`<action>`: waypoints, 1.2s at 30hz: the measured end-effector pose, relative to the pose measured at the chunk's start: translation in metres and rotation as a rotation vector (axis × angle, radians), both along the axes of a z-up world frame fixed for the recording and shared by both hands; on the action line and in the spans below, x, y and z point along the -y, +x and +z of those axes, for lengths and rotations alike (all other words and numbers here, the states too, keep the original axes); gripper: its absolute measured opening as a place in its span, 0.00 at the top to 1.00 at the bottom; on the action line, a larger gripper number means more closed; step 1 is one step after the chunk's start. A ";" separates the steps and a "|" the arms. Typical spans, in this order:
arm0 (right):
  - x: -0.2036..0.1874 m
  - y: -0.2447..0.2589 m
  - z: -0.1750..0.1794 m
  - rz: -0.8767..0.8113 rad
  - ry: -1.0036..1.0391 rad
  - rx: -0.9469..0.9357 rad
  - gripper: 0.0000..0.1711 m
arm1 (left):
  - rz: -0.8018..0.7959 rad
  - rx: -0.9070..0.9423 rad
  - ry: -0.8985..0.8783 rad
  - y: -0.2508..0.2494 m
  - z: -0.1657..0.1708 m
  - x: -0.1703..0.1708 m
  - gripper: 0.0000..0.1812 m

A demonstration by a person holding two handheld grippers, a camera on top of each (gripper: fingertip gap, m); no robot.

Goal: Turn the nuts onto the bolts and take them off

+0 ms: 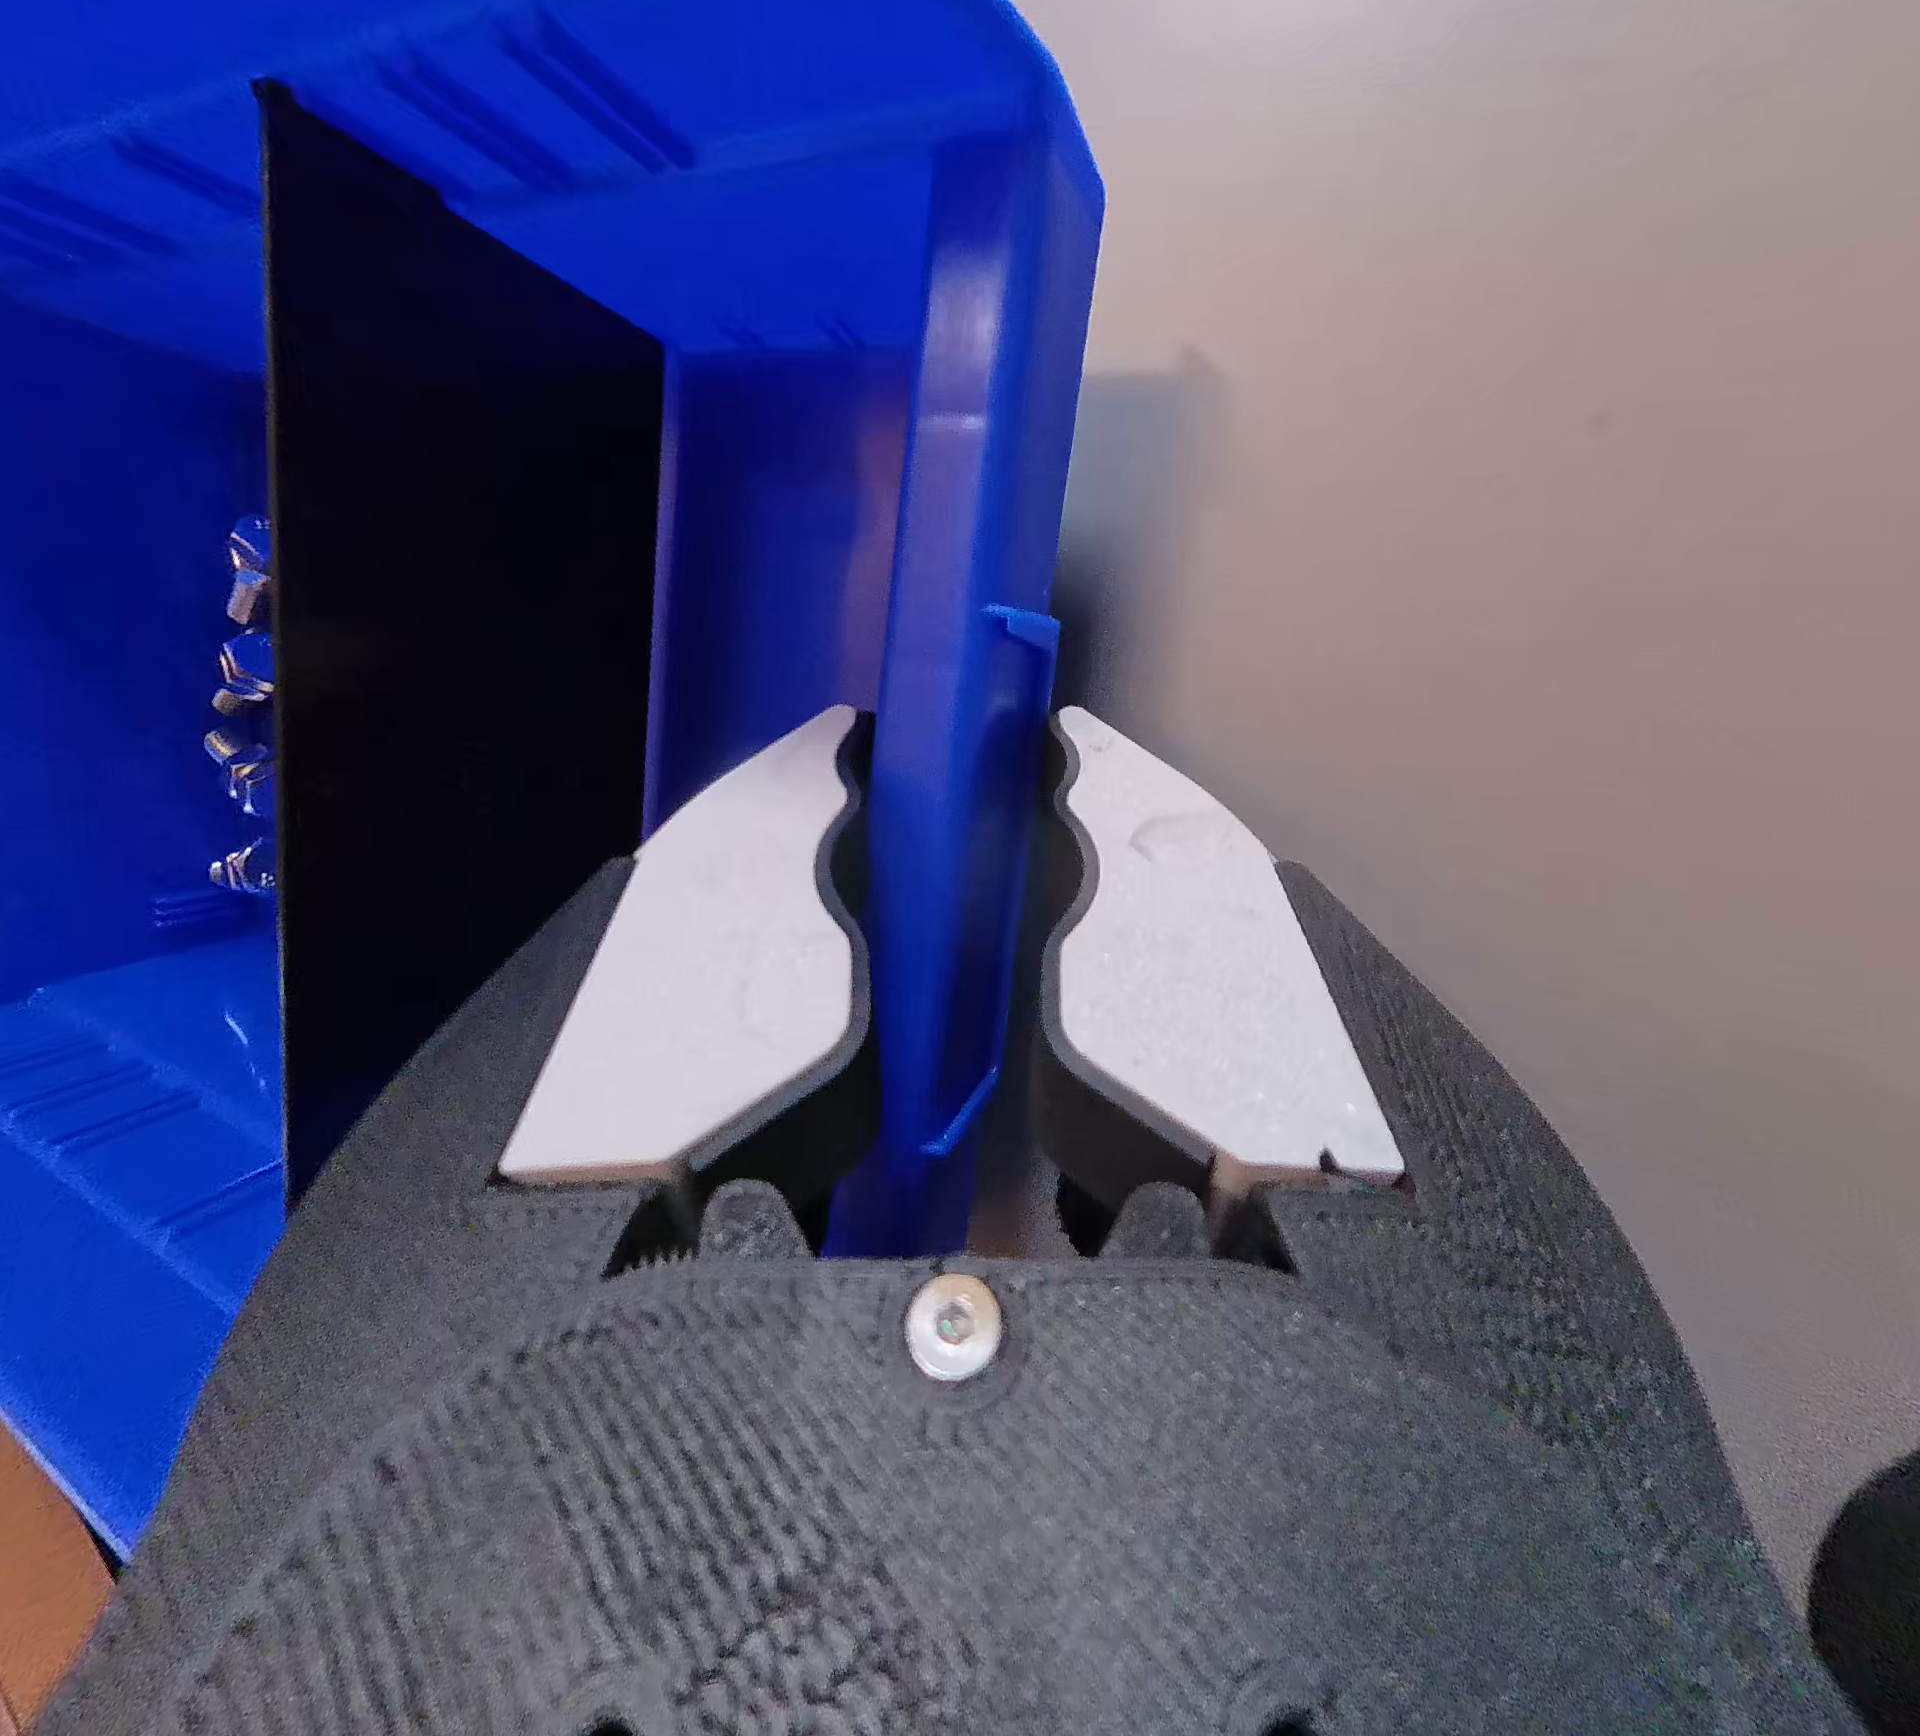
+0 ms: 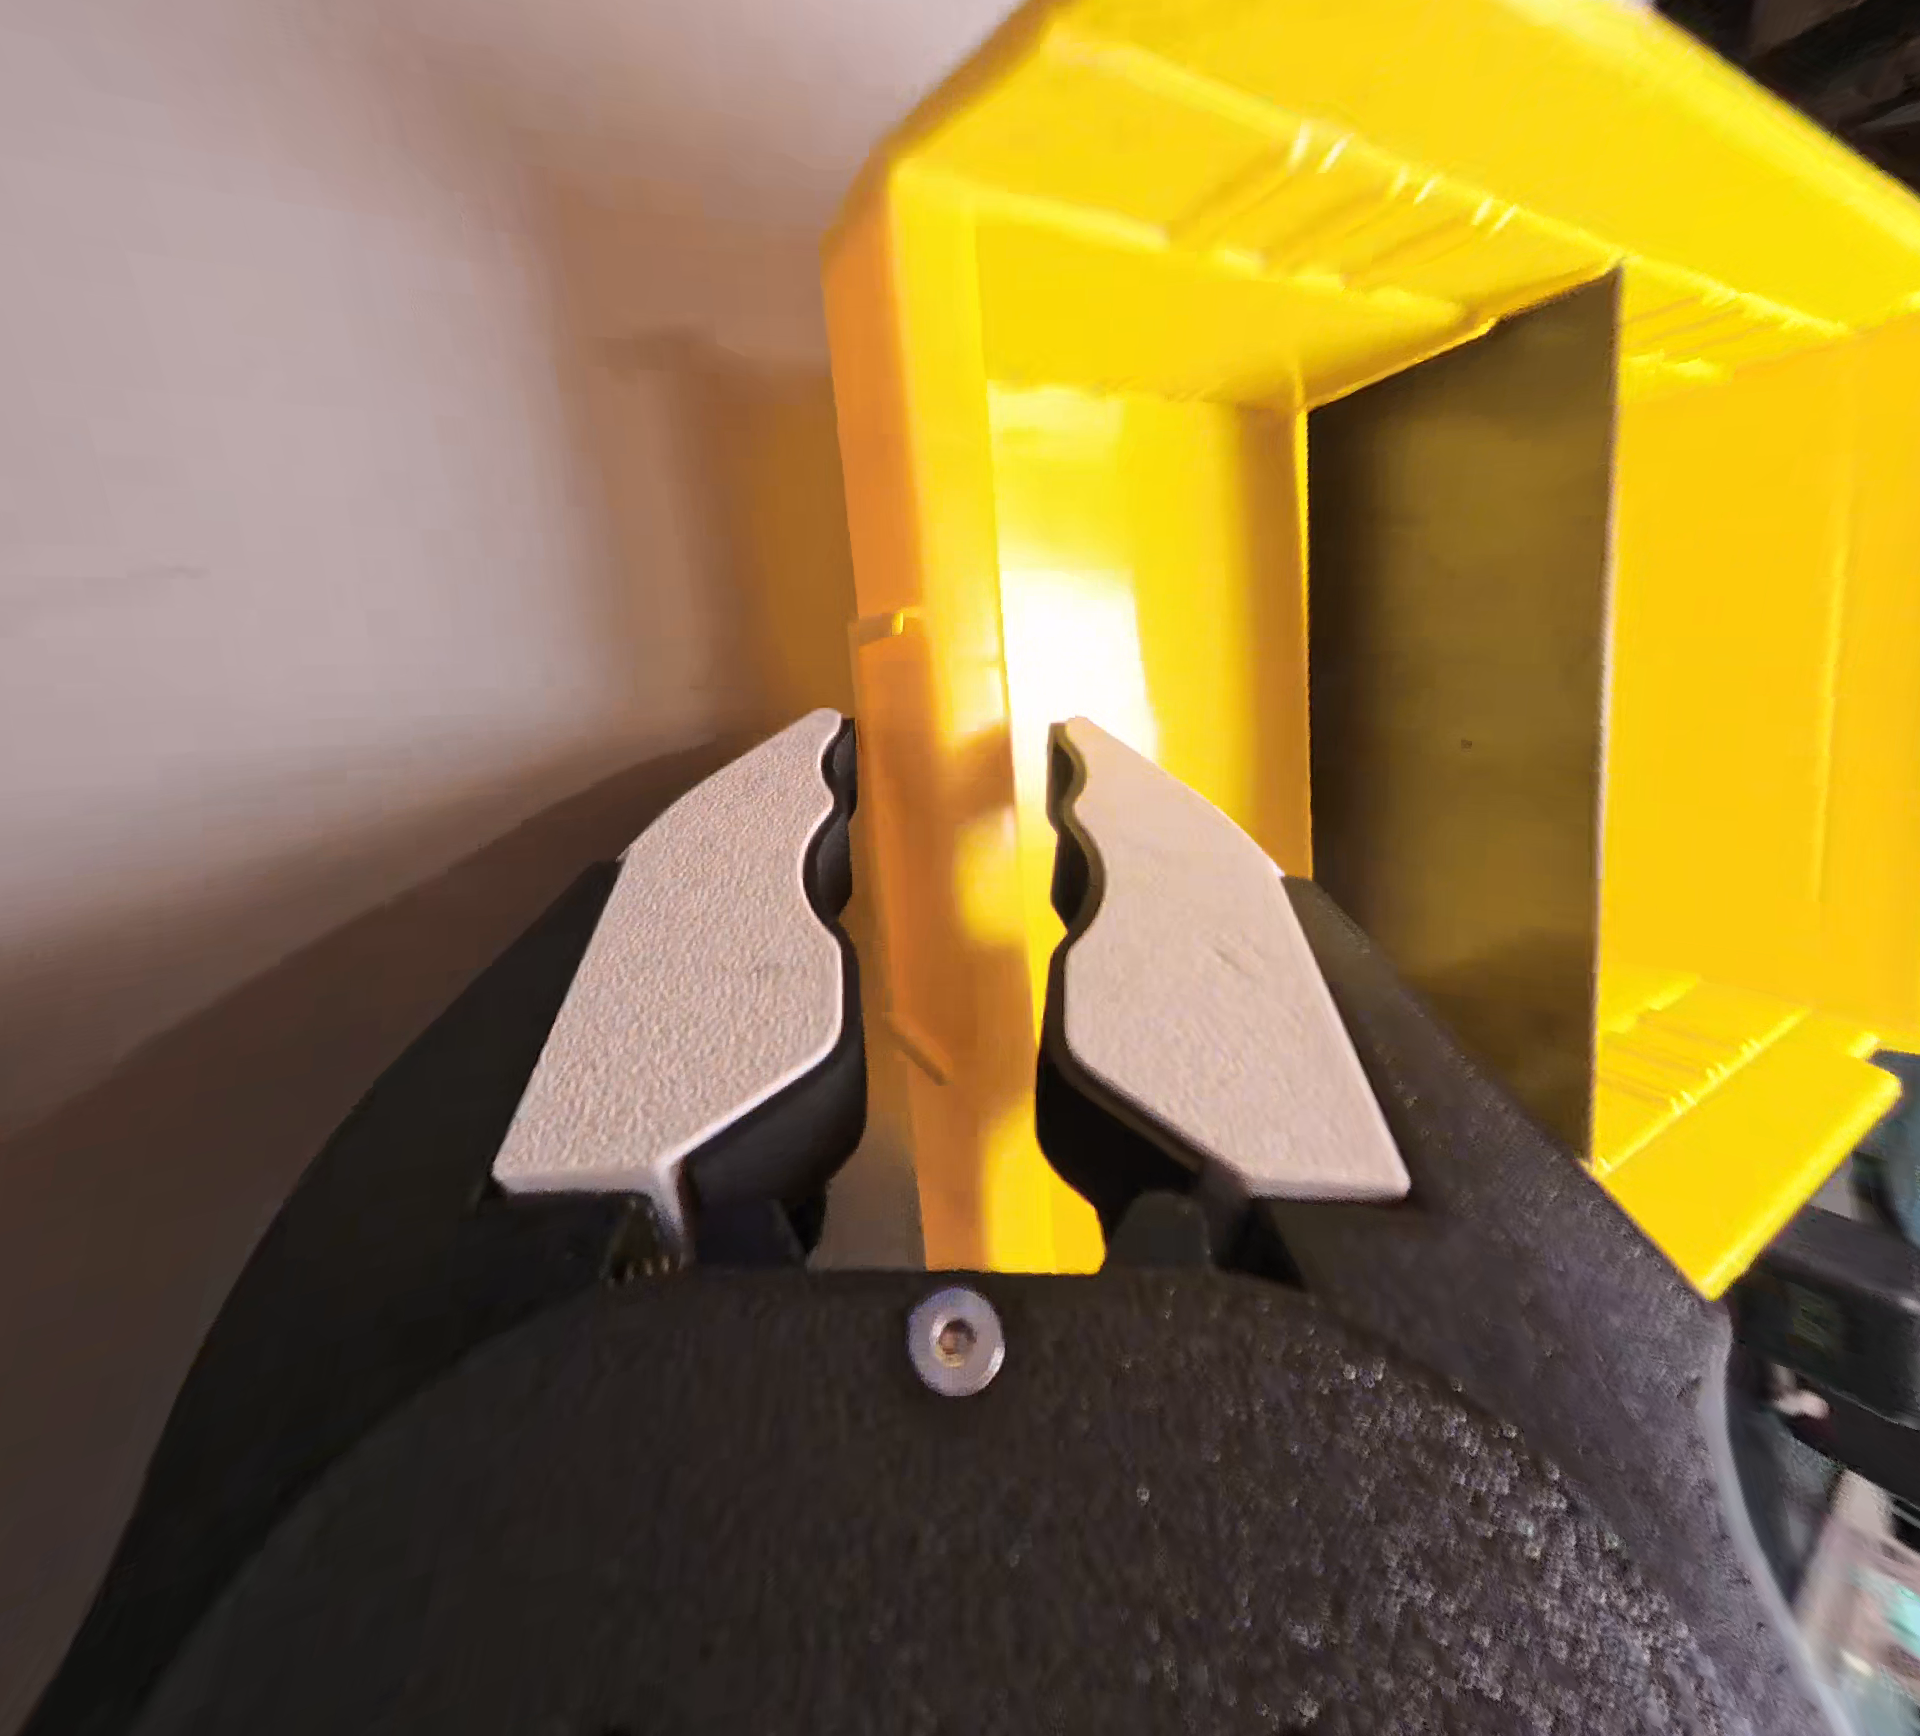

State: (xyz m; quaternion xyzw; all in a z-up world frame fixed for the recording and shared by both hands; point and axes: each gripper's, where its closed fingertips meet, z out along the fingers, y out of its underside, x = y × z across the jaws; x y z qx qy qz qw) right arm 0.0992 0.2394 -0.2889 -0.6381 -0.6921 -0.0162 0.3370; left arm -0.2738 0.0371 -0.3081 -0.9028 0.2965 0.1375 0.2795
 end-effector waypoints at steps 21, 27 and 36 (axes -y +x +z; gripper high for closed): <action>0.098 -0.108 0.078 0.174 -0.186 -0.925 0.87 | 0.529 0.253 -0.004 -0.146 0.055 -0.122 0.82; 0.108 -0.109 0.075 0.229 -0.233 -0.940 0.87 | 0.603 0.194 -0.136 -0.179 0.011 -0.144 0.81; 0.111 -0.110 0.074 0.222 -0.359 -0.983 0.87 | 0.593 0.161 -0.178 -0.186 -0.007 -0.157 0.82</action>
